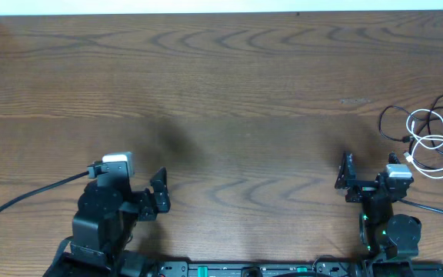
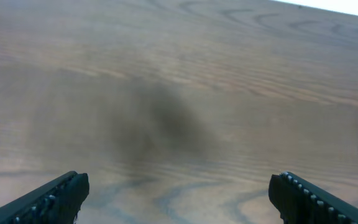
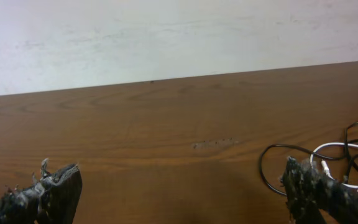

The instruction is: Untangle cables

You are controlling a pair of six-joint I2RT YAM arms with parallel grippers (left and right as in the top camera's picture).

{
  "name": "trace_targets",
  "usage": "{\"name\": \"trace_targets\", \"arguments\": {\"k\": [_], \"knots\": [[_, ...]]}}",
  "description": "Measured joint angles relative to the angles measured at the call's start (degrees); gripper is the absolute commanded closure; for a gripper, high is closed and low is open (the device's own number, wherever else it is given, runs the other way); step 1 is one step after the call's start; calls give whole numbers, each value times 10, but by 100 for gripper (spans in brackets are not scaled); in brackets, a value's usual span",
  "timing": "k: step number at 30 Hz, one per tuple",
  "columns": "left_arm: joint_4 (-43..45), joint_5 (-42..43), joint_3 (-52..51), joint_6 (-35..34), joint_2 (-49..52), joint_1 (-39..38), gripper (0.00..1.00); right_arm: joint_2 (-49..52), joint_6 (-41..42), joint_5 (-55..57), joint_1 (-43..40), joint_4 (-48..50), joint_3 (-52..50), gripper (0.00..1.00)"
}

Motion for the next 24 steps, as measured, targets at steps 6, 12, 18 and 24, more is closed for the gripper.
{"name": "trace_targets", "arguments": {"k": [6,12,18,24], "knots": [[10,46,-28,0,-9,92,3,0,0,0,0,0,0,1],[59,65,-115,0,-80,120,3,0,0,0,0,0,0,1],[175,69,-219,0,-167,124,3,0,0,0,0,0,0,1],[304,73,-299,0,-226,124,3,0,0,0,0,0,0,1]]}}
